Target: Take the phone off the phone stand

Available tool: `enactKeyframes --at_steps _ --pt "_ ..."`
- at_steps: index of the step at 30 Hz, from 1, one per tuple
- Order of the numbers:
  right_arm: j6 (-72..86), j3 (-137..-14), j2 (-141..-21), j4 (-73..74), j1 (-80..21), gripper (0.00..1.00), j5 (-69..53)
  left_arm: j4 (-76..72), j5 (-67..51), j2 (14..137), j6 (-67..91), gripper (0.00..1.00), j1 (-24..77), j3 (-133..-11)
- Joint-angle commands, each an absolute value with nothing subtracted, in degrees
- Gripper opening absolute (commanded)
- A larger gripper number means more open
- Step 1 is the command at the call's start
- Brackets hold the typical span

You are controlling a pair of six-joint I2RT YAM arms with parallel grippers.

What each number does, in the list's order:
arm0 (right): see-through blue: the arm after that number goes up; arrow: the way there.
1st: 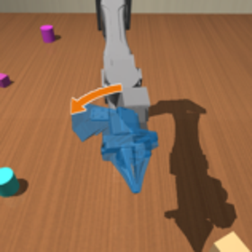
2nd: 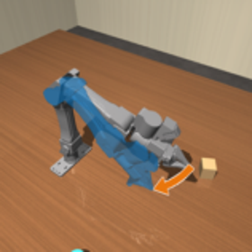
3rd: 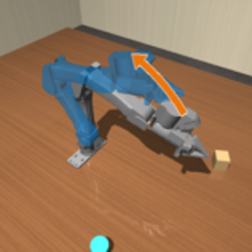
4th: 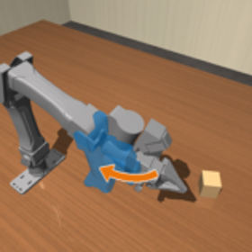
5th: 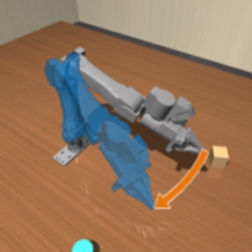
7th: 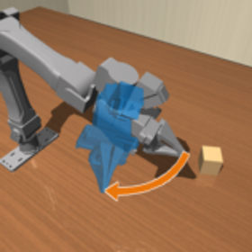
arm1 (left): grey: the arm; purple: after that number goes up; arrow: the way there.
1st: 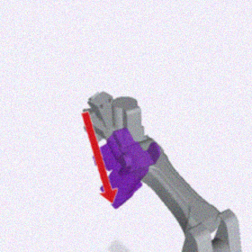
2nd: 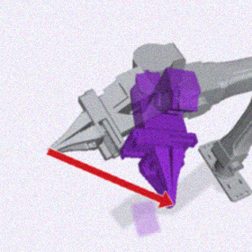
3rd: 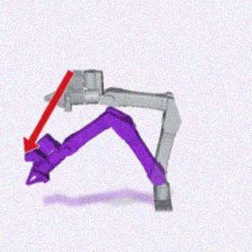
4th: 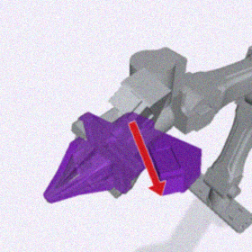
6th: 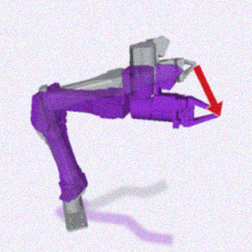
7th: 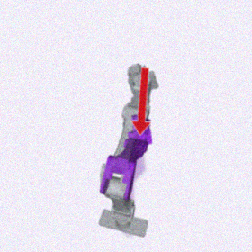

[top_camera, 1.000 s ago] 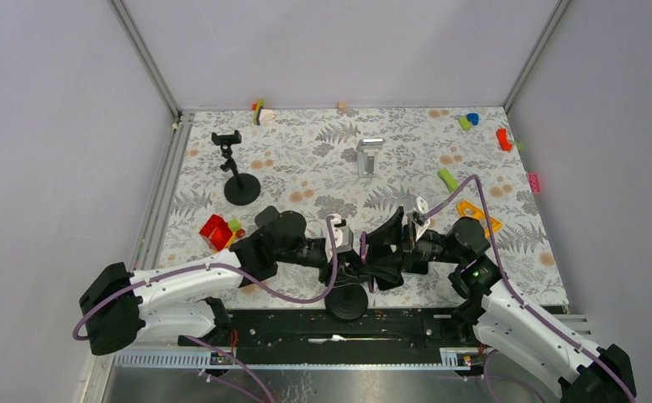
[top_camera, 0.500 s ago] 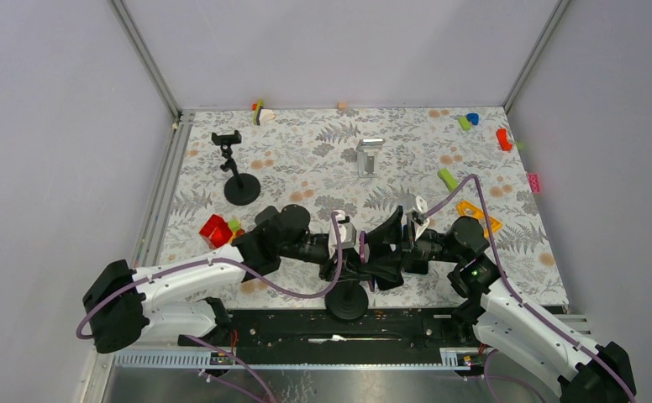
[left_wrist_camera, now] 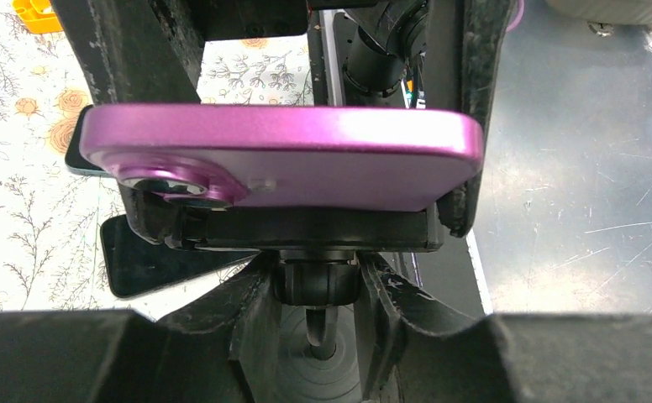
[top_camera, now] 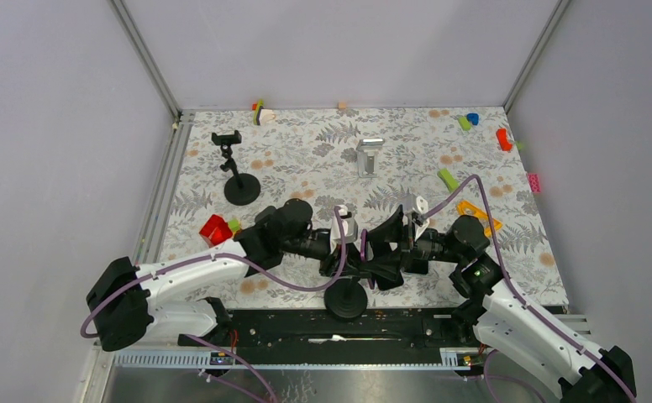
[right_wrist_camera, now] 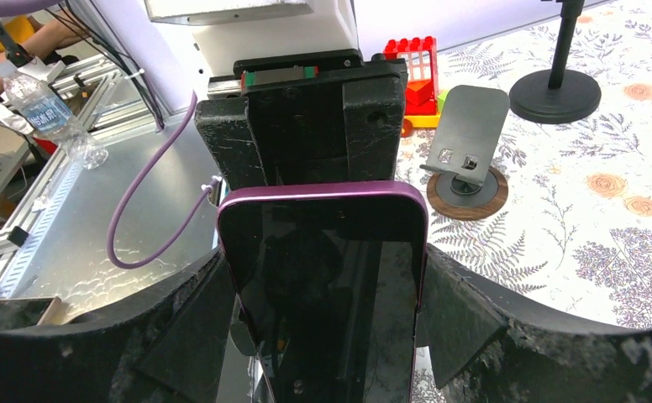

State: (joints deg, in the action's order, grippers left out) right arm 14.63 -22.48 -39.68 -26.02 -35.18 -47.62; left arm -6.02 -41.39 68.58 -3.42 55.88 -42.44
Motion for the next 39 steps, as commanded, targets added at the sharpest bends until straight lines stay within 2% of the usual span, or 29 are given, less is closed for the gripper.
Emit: enactKeyframes --at_steps 1,2,8,9,26,39 --pt "10.24 -23.25 -40.01 -15.29 -35.15 0.36 -46.19 -12.65 -40.70 65.17 -6.27 0.00 55.55 -42.21" --pt "9.70 -23.66 -40.03 -14.36 -35.12 0.41 -46.08 -13.45 -40.51 64.29 -6.58 0.00 55.55 -41.25" --pt "7.11 -25.71 -40.17 -10.78 -35.10 0.94 -45.62 -13.69 -39.47 62.18 -7.65 0.00 55.56 -39.29" --pt "7.00 -26.02 -40.23 -10.65 -35.14 0.99 -45.57 -13.57 -39.54 62.29 -7.57 0.00 55.55 -39.33" --pt "7.93 -31.96 -42.84 -12.60 -35.21 1.00 -44.28 -11.35 -38.16 64.44 -7.53 0.00 55.55 -41.07" --pt "-1.27 -36.94 -44.83 -7.51 -36.33 1.00 -46.23 -9.59 -38.49 66.70 -7.41 0.00 55.55 -42.71"
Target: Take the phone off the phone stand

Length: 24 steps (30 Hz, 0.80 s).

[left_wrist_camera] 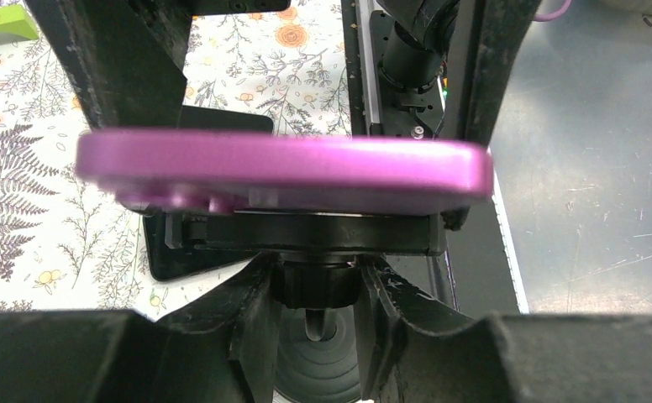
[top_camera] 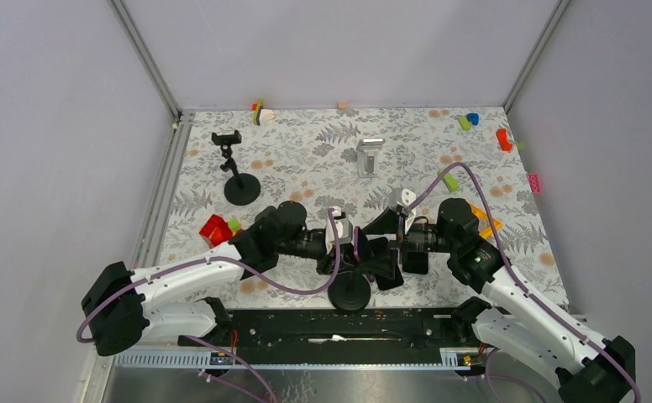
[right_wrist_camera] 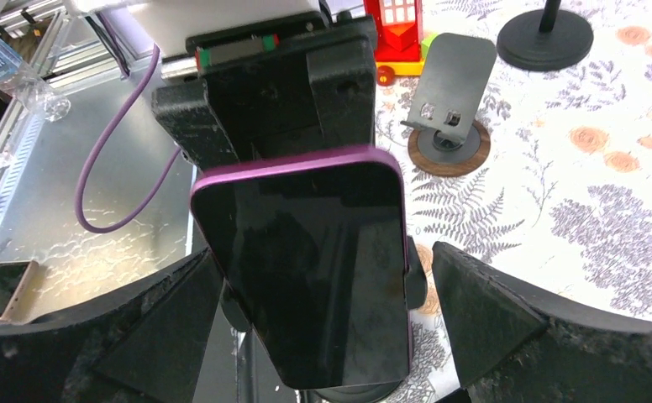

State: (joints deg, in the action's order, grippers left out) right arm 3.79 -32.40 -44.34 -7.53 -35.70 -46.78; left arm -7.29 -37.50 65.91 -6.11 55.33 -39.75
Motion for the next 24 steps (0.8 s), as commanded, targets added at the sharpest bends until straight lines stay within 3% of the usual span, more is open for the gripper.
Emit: enactKeyframes --at_steps 1,12,24 --pt "-2.49 -37.53 -45.11 -6.68 -36.56 1.00 -46.56 -9.58 -38.51 66.80 -7.36 0.00 55.55 -42.71" --pt "-7.60 -40.19 -48.05 -4.83 -39.49 1.00 -47.27 -8.75 -38.68 66.99 -7.89 0.00 55.59 -43.05" --pt "-3.99 -37.35 -46.11 -6.77 -40.58 1.00 -35.86 -8.29 -37.12 66.98 -8.01 0.00 55.55 -43.07"
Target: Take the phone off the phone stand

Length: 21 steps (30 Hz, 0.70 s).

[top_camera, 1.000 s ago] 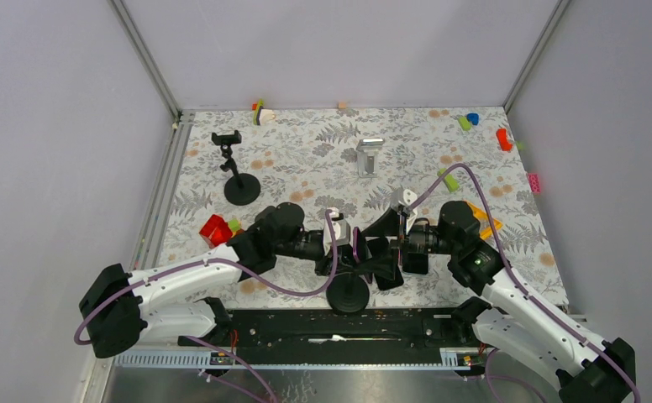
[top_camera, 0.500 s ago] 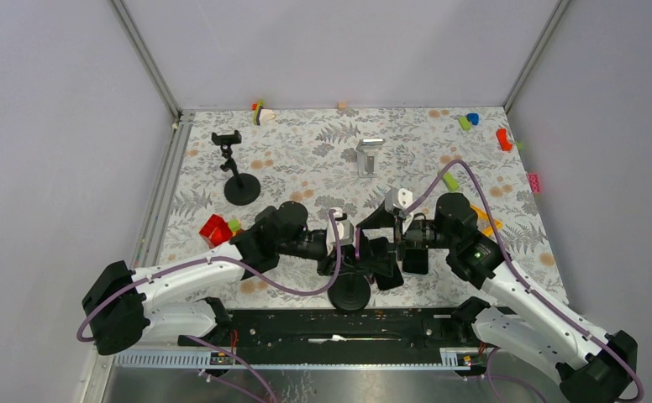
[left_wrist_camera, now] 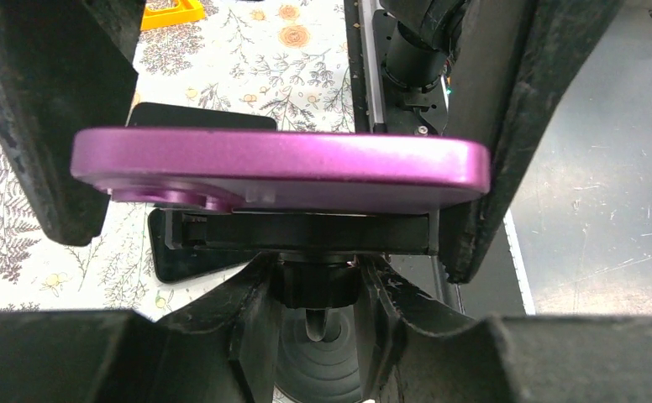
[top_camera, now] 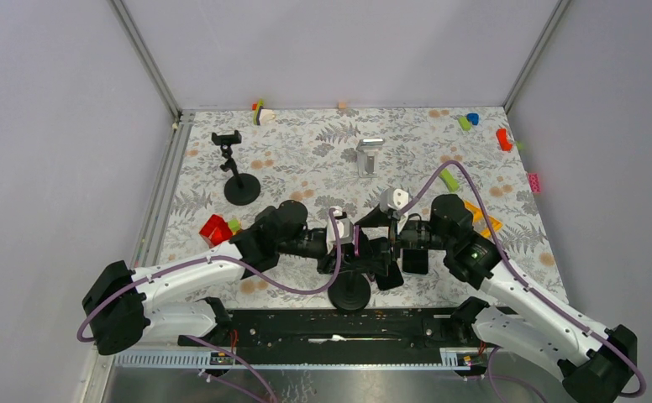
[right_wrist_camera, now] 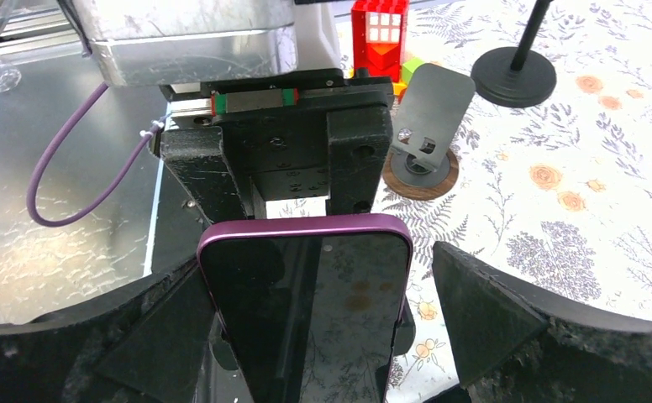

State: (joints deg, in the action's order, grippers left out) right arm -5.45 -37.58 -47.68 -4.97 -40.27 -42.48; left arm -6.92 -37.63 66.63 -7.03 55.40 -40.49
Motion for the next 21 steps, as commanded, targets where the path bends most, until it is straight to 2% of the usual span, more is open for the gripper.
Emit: enactKeyframes --at_steps 1,16,21 --pt "-3.51 -37.17 -45.81 -6.77 -40.62 1.00 -35.12 -8.34 -36.96 66.98 -8.00 0.00 55.55 -42.99" --pt "-0.70 -34.94 -44.26 -8.12 -44.57 1.00 -27.78 -8.58 -36.32 67.26 -7.31 0.00 55.57 -42.72" --pt "-0.35 -34.62 -44.55 -8.68 -44.95 0.93 -26.73 -8.76 -35.99 67.02 -7.03 0.00 55.59 -42.46"
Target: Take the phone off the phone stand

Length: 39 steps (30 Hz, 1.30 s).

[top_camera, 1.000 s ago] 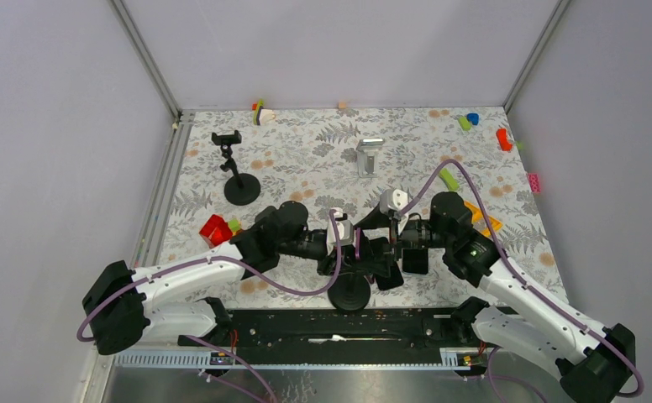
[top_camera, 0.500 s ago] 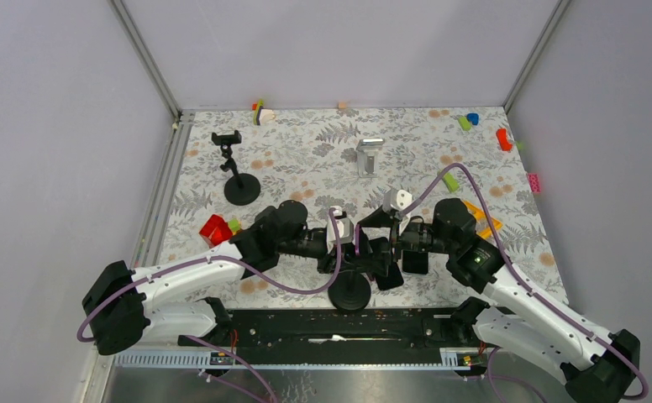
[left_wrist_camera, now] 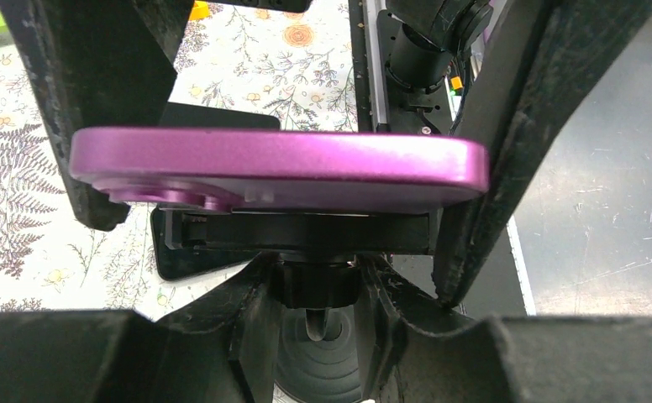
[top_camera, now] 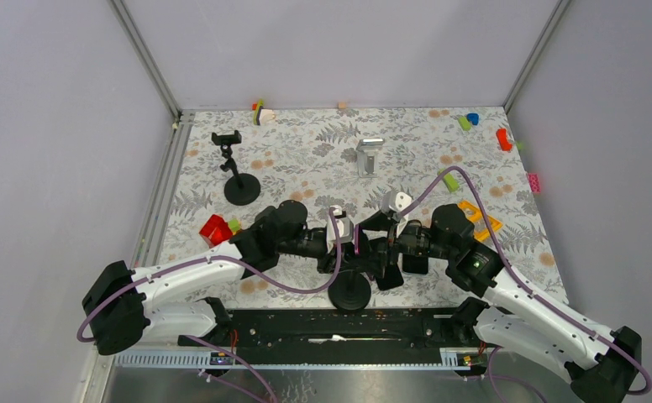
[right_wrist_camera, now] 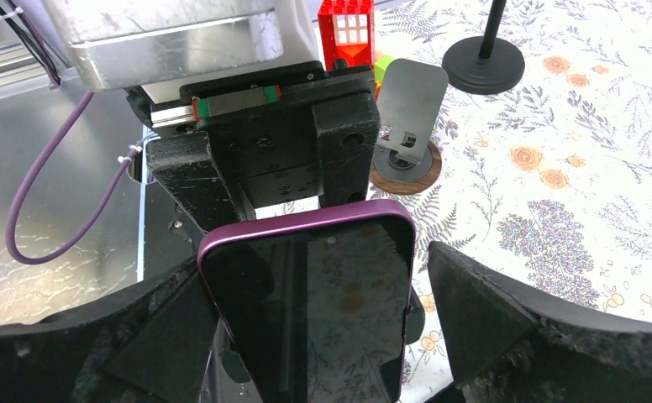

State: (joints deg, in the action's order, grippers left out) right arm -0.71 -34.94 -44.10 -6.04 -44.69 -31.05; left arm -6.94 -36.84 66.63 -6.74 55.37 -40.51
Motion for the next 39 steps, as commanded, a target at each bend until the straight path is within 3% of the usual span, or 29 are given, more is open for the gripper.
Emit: enactKeyframes --at_steps 1,5,7,10,14,26,39 --pt "-0.35 -34.70 -44.57 -8.44 -44.95 0.91 -26.46 -8.85 -35.92 66.92 -7.02 0.00 55.55 -42.33" --pt "-1.06 -35.30 -44.65 -7.34 -45.00 0.77 -26.79 -8.88 -35.90 66.95 -7.01 0.00 55.55 -42.27" --pt "-1.71 -35.46 -44.80 -6.85 -45.00 0.58 -27.21 -8.94 -36.01 67.05 -7.03 0.00 55.55 -42.32" --pt "-2.41 -35.21 -44.65 -6.77 -44.93 0.39 -27.32 -9.20 -36.93 67.30 -6.95 0.00 55.55 -42.46" --pt "-3.86 -34.96 -44.65 -7.32 -44.96 0.01 -27.55 -8.67 -38.61 66.80 -9.09 0.00 55.57 -42.38" --pt "-11.21 -33.01 -48.00 -12.33 -44.92 0.00 -22.16 -11.13 -44.10 64.01 -10.54 0.00 55.63 -39.10" --pt "-9.07 -32.37 -53.33 -17.78 -42.00 0.00 -28.07 -15.17 -45.01 63.11 -7.48 0.00 58.21 -35.82"
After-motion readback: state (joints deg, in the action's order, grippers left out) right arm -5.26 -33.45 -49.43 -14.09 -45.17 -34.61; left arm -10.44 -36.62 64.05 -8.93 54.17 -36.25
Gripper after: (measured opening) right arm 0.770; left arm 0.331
